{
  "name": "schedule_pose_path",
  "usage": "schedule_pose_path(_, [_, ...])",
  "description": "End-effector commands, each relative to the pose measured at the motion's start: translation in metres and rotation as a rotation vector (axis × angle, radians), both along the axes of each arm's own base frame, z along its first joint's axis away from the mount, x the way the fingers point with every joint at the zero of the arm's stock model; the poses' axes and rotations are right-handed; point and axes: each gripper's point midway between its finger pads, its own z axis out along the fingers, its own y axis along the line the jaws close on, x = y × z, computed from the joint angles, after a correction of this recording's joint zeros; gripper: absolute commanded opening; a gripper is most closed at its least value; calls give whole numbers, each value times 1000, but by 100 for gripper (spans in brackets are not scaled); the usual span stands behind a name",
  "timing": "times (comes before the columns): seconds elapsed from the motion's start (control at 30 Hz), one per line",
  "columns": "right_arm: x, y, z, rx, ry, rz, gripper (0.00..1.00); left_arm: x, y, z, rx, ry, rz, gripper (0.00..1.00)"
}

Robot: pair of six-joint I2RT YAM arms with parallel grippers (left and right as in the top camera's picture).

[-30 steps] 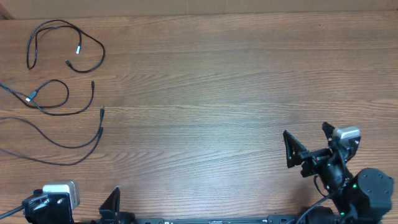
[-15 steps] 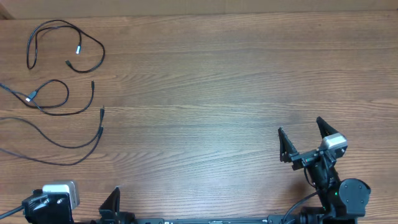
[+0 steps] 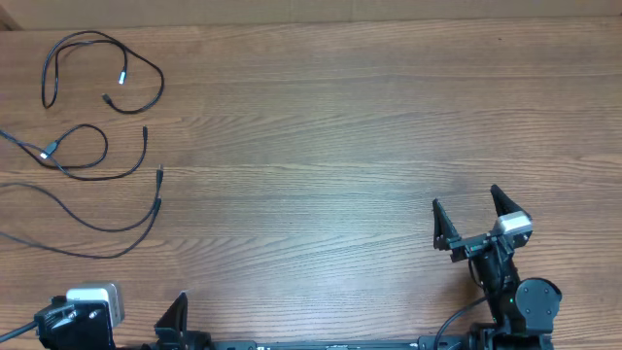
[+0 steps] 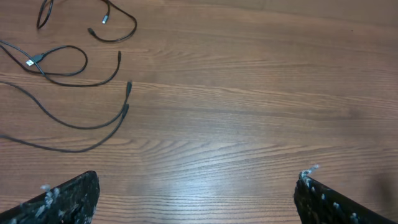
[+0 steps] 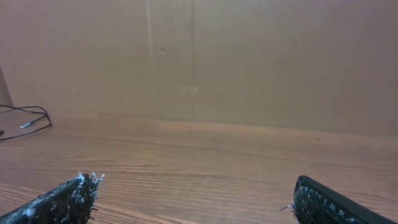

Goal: Untangle cables

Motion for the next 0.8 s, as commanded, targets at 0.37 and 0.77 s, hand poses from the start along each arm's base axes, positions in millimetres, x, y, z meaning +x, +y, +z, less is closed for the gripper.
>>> schedule_pose_path(0.37, [4, -15, -20, 3, 64, -91, 100, -2, 1, 2, -2, -12, 4, 100])
schedule_pose_path(0.77, [4, -16, -21, 4, 67, -100, 100, -2, 1, 2, -2, -13, 4, 100])
